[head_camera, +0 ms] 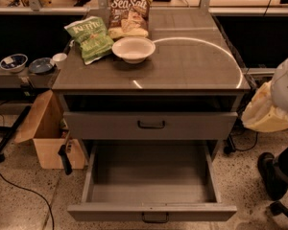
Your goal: Close middle drawer
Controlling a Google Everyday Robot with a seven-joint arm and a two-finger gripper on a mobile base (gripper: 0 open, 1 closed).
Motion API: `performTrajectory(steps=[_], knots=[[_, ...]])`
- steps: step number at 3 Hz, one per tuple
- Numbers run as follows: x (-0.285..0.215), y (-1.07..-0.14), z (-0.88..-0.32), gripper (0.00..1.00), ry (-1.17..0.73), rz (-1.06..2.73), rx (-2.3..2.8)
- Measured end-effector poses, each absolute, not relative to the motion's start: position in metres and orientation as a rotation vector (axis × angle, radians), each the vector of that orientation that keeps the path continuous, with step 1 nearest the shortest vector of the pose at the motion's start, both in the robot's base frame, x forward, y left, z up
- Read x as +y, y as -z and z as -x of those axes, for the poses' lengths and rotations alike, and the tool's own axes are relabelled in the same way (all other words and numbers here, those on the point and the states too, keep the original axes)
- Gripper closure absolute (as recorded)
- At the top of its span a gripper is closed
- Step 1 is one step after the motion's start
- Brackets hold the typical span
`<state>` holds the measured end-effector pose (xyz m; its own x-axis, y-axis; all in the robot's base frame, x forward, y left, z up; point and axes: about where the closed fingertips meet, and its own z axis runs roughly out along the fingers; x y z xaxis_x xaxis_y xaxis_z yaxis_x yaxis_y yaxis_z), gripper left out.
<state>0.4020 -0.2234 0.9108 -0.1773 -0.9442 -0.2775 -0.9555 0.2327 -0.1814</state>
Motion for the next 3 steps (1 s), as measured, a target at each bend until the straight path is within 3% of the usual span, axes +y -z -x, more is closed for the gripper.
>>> performTrajectory(steps=[3], knots=[[-0.199,-0.851,-0.353,1.00,-0.386,2.104,1.782]])
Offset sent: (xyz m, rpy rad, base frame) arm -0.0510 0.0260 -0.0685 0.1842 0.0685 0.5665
